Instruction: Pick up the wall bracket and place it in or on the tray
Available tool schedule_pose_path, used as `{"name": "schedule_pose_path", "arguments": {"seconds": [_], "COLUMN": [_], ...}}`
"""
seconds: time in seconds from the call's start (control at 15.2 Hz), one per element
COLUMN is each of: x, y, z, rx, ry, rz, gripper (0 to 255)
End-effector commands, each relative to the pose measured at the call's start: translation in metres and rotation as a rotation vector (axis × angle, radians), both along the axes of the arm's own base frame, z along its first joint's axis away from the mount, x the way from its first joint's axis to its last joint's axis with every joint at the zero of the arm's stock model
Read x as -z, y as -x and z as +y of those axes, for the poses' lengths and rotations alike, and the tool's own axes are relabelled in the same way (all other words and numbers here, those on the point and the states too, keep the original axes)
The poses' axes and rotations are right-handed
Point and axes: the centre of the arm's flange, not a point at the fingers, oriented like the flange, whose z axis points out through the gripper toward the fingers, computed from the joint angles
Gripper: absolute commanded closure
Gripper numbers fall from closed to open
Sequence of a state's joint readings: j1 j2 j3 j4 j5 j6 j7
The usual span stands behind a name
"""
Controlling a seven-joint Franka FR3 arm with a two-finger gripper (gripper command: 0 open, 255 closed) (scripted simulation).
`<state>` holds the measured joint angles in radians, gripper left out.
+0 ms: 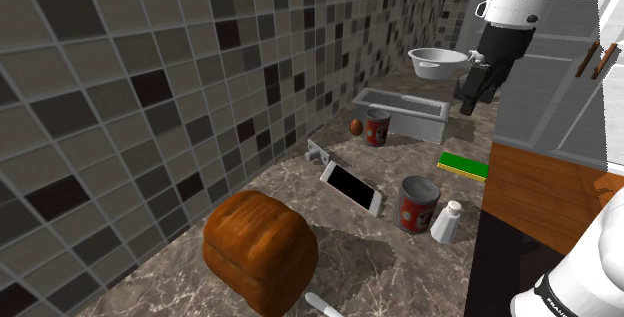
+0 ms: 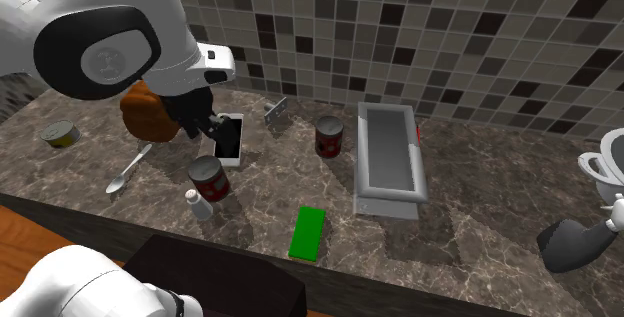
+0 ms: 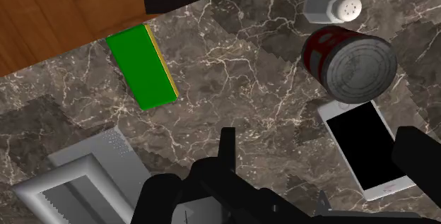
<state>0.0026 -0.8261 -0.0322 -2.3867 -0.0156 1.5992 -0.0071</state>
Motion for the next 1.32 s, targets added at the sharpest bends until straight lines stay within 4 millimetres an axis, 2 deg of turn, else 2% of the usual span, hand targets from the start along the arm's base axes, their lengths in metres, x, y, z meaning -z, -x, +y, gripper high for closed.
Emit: {"name": "schedule_pose_path", "arguments": {"seconds": [0.0,1.25], "x": [0.0,0.122], "y": [0.0,-0.205], "z": [0.0,0.088], "rx": [0.0,0.062], "ry": [0.0,0.016], "rz": [0.0,0.021], "gripper": [0,0]}}
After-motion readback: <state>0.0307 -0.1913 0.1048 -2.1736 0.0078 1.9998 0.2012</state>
